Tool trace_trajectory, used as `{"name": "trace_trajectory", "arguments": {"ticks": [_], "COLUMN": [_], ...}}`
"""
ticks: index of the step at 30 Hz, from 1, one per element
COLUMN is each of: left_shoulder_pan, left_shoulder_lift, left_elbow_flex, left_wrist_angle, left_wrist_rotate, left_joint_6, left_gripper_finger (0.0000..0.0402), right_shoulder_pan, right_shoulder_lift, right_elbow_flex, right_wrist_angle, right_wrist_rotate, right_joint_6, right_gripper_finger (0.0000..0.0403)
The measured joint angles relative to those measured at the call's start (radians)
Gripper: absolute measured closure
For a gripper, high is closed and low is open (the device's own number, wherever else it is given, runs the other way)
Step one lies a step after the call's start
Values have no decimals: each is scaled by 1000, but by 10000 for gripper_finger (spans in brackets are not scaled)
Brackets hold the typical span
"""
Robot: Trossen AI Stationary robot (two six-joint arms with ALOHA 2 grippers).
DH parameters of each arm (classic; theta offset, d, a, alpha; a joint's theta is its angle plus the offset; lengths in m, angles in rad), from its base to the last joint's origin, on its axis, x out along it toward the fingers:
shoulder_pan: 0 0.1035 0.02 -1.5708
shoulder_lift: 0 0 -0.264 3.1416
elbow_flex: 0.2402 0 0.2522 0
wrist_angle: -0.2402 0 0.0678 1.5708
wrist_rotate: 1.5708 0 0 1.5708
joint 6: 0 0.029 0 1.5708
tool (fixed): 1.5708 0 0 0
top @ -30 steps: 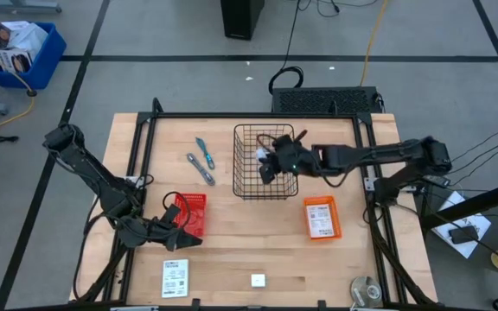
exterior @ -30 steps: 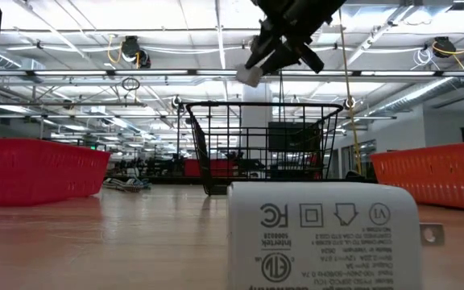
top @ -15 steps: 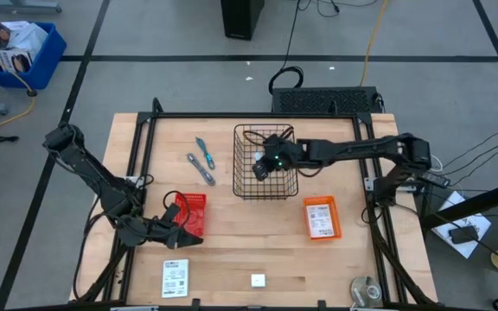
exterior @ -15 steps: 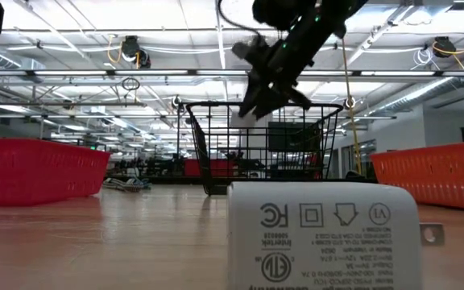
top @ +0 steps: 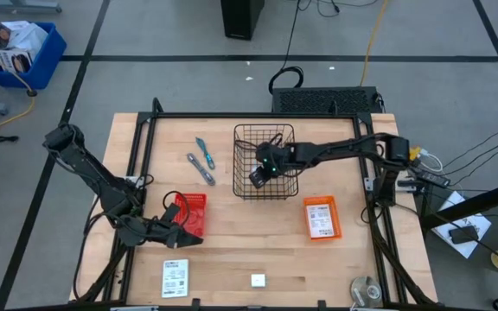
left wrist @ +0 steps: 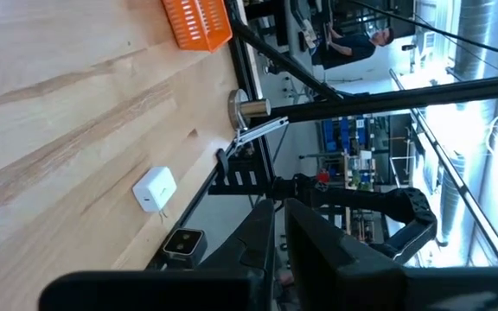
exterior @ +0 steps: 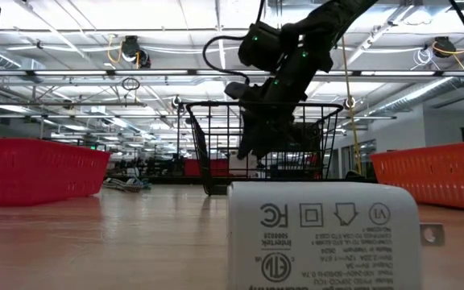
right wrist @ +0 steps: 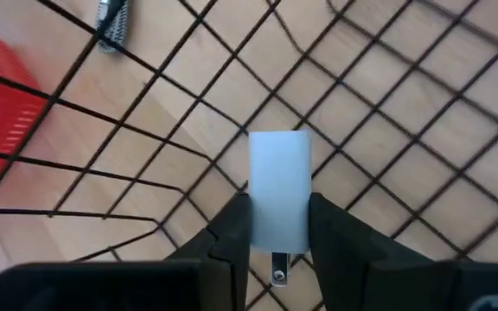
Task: Pick and place items into bin
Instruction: Put the top white charger adapter into the wire basket, then put the white charger adapter into the wire basket
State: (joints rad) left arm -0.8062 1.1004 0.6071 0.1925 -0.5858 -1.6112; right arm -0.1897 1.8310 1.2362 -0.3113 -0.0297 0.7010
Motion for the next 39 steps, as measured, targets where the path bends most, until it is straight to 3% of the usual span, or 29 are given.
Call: {"name": "trace_trajectory", "arguments": {"ticks": [6, 12, 18, 23, 26, 30, 33, 36, 39], "left_shoulder_pan": [0, 0, 0, 0, 0, 0, 0, 0, 0], "left_shoulder_lift": [0, 0, 0, 0, 0, 0, 0, 0, 0], "left_elbow_flex": [0, 0, 0, 0, 0, 0, 0, 0, 0], "left_wrist_angle": [0, 0, 0, -3, -5, -8, -10, -10, -9], "left_wrist_rotate": [0, 0, 0, 0, 1, 1, 1, 1, 2], "left_joint_6": [-1, -3, 5, 11, 31, 45, 45, 45, 45], "left_gripper_finger": [366, 366, 366, 366, 366, 366, 366, 366, 366], "right_shoulder_pan": [0, -5, -7, -12, 3, 85, 186, 313, 453], "right_shoulder_lift": [0, -1, -1, -5, -18, -81, -149, -244, -318], "right_elbow_flex": [0, 0, 0, 0, 0, 0, 0, 1, 1], "right_wrist_angle": [43, 219, 325, 471, 631, 783, 793, 636, 443], "right_wrist_rotate": [-2, -2, -3, -94, -218, -314, -319, -290, -177], "right_joint_6": [9, 173, 236, 332, 300, 306, 231, 73, 43], "right_gripper_finger": [285, 238, 235, 243, 243, 243, 244, 250, 263]}}
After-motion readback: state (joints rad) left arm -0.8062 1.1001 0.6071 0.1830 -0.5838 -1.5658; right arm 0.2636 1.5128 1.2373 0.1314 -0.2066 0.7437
